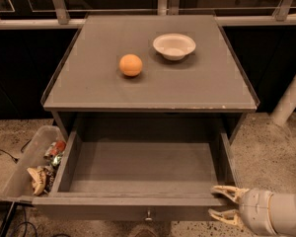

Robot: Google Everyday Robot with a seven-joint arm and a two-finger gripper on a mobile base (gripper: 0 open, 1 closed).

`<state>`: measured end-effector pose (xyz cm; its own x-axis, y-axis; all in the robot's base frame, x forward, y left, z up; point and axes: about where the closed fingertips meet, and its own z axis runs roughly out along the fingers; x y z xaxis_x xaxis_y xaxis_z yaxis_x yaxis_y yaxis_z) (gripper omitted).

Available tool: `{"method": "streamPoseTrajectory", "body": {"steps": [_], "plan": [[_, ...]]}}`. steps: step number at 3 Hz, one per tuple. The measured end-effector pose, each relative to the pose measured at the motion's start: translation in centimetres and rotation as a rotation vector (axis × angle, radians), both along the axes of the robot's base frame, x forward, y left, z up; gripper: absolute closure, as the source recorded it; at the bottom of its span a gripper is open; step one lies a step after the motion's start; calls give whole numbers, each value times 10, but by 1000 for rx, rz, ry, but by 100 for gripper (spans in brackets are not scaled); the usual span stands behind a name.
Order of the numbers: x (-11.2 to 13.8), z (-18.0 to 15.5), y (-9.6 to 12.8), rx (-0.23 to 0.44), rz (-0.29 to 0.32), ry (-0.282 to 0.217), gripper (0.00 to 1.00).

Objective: Open top drawer

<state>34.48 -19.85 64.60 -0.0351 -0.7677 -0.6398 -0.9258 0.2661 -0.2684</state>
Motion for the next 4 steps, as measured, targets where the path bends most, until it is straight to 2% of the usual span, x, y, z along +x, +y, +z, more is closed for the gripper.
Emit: {"method": "streamPoseTrajectory", "body": {"steps": [3,4], "plan": [[0,0,0,0,0,0,12],[0,0,0,0,0,0,0]]}}
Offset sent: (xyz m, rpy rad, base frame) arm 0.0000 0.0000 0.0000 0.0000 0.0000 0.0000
